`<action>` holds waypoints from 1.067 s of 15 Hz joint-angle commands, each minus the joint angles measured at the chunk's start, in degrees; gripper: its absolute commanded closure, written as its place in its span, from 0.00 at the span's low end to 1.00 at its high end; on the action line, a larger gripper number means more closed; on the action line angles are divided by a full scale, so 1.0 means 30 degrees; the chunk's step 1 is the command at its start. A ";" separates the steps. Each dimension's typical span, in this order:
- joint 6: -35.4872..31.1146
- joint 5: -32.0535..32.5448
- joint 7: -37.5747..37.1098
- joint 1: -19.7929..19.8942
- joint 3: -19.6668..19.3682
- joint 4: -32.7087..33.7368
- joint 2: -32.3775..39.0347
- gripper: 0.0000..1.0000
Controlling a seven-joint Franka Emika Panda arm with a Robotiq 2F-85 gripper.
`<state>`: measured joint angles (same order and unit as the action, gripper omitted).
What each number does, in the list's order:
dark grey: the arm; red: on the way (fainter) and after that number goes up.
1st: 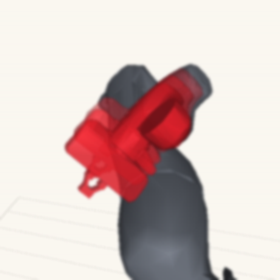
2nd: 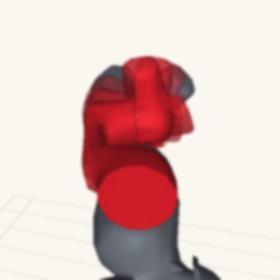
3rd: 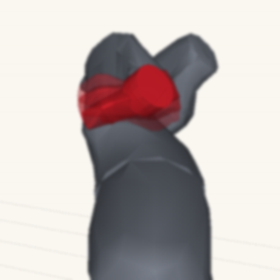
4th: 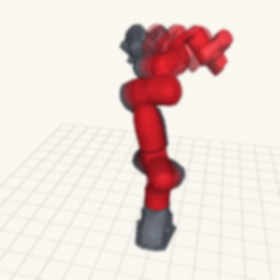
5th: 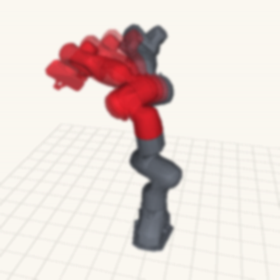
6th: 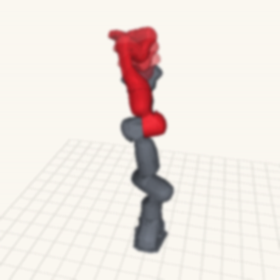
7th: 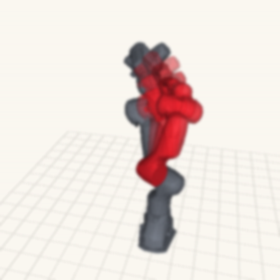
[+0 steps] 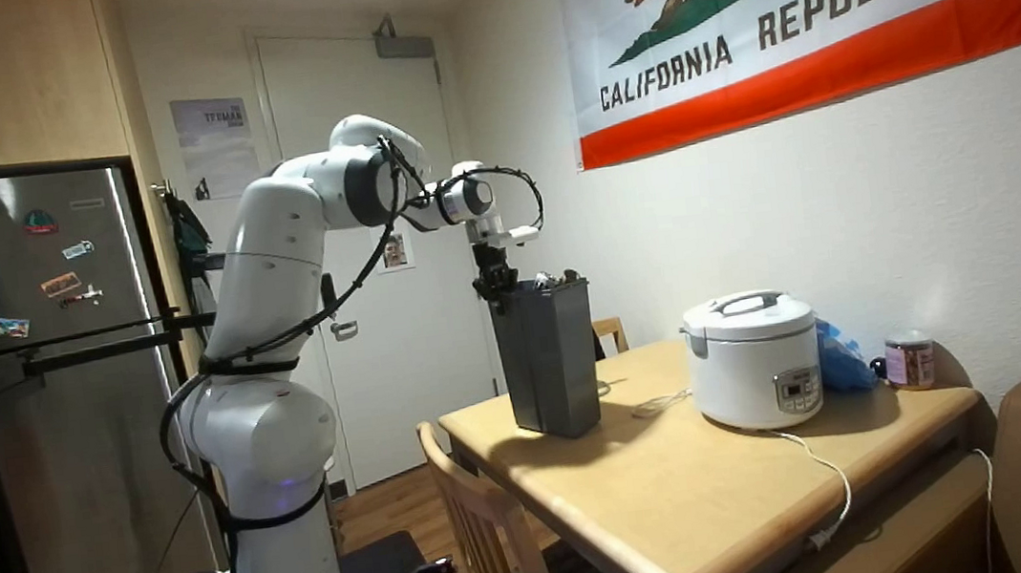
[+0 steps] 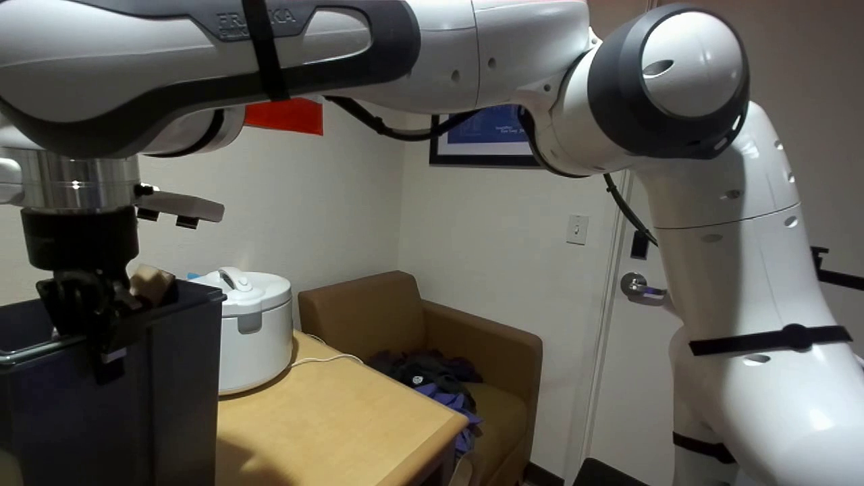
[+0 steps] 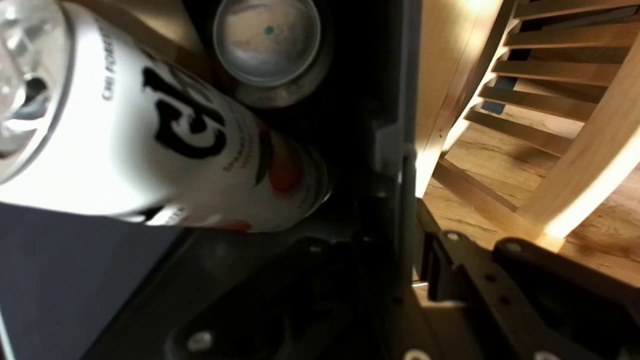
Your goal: Move the landfill bin to the left then right
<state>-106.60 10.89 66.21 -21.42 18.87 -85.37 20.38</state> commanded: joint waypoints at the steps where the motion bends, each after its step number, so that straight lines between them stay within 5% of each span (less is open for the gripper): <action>1: -0.0366 0.0120 0.0247 0.0214 0.0054 -0.0651 -0.0654 1.00; 16: -0.1122 0.0543 -0.2522 0.0288 -0.0076 -0.3081 -0.3625 0.98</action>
<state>-107.52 11.32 61.79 -21.30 18.84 -89.47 16.65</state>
